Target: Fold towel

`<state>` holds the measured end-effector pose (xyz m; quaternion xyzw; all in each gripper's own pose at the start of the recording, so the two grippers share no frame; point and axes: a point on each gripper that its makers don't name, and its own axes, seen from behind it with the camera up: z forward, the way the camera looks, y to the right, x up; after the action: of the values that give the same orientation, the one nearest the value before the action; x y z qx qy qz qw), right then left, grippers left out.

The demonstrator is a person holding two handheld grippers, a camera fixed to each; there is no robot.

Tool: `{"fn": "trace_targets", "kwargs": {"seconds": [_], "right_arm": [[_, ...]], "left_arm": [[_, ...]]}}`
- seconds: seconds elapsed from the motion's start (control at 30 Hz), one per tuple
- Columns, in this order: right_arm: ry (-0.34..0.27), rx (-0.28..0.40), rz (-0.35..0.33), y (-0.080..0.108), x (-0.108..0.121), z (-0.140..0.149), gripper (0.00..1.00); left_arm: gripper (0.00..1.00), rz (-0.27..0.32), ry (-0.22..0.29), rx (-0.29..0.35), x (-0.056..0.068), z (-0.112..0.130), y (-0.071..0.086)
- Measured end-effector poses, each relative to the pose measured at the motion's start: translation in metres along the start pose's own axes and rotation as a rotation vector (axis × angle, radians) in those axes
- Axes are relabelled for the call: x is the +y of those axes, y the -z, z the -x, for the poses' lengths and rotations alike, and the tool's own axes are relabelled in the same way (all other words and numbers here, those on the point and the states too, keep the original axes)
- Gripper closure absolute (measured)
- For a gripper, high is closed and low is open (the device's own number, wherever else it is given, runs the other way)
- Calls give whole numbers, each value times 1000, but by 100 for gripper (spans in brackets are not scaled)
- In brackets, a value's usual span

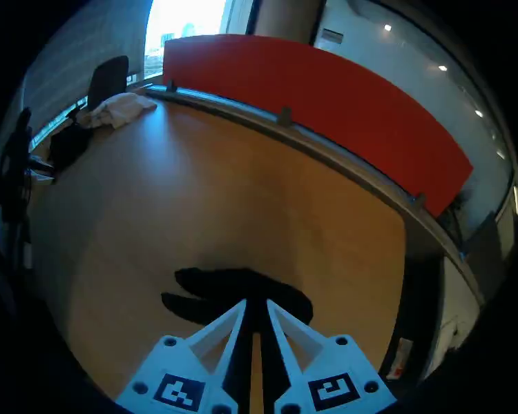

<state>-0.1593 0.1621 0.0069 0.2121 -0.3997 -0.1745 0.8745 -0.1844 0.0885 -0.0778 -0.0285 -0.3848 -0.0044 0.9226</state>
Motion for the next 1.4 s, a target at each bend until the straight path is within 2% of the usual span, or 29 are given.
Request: {"fn": "trace_targets", "kwargs": {"seconds": [0.67,0.9,1.4], "right_arm": [[-107,-164,53,7,-2,121,95],[-151,-212,75,5,-2,151,95],[-212,-307,124,-10,-4,193,95]], "left_arm": [[7,1,-13,0,0,3,5],[7,-2,-15,-2,0,6,7],[7,-14,-17,-1,-5,11,11]]}}
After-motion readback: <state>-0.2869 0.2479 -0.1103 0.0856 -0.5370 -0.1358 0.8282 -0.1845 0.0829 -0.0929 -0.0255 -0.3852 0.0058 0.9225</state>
